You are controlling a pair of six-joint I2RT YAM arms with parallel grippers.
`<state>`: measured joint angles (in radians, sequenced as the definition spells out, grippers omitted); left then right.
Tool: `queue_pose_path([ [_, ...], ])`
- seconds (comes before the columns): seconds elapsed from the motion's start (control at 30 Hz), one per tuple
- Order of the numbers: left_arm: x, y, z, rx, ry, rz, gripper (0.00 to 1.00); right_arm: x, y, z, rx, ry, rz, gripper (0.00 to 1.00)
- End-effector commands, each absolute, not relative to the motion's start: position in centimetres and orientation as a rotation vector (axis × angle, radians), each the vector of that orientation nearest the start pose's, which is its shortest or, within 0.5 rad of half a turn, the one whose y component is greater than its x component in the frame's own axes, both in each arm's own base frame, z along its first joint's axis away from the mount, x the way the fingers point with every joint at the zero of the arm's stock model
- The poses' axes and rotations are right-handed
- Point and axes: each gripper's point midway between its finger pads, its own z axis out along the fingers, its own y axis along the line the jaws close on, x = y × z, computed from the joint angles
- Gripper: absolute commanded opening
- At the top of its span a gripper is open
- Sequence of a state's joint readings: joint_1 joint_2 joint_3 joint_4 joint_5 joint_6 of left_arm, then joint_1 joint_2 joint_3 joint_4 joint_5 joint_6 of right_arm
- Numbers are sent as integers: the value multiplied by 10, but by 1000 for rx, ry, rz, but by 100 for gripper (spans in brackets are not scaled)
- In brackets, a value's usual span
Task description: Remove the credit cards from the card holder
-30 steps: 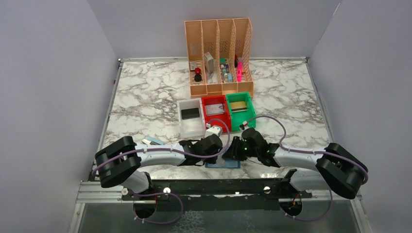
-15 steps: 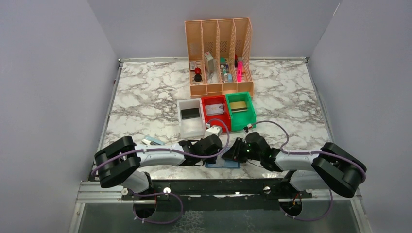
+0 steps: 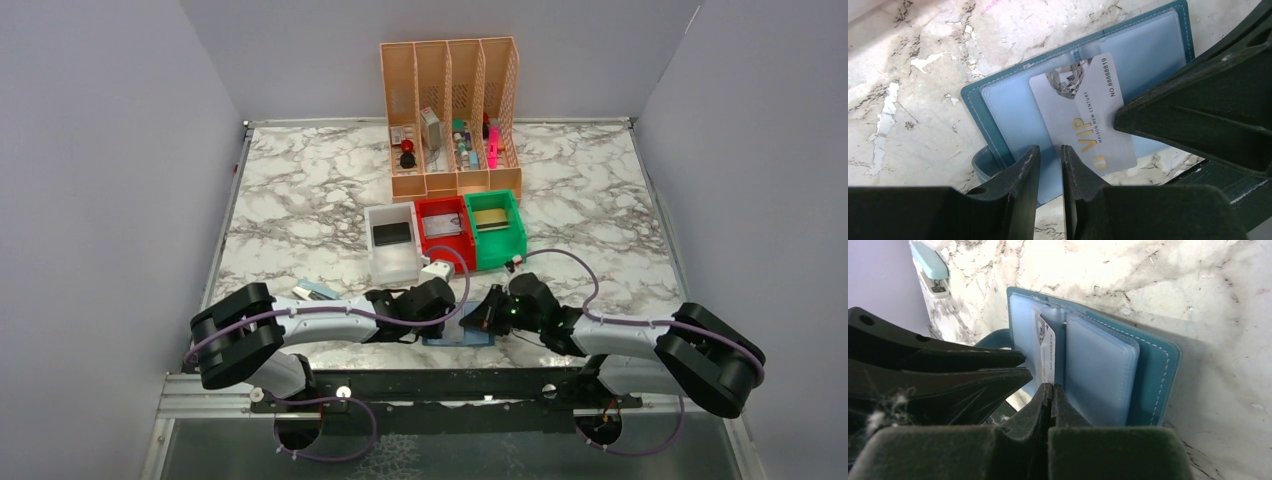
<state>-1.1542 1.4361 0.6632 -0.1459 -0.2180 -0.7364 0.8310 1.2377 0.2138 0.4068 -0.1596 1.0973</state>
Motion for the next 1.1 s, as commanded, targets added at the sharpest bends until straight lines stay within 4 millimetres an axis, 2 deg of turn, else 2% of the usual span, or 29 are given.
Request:
queue_pose_path([
  [0.0, 139, -282, 24, 445, 2521, -468, 26, 153, 248, 21, 235, 2471, 1057, 1],
  [0.17, 138, -283, 23, 459, 2524, -480, 26, 152, 246, 23, 237, 2470, 1059, 5],
  [0.43, 136, -286, 23, 490, 2527, -490, 23, 150, 255, 25, 212, 2489, 1101, 32],
  [0.53, 136, -285, 23, 490, 2526, -489, 22, 151, 254, 24, 226, 2486, 1097, 36],
  [0.63, 136, -286, 23, 489, 2525, -491, 22, 152, 253, 22, 245, 2488, 1091, 36],
  [0.83, 136, -286, 22, 493, 2528, -489, 21, 152, 256, 22, 247, 2484, 1108, 21],
  [1.07, 136, -286, 23, 495, 2526, -489, 21, 152, 257, 22, 251, 2482, 1122, 13],
])
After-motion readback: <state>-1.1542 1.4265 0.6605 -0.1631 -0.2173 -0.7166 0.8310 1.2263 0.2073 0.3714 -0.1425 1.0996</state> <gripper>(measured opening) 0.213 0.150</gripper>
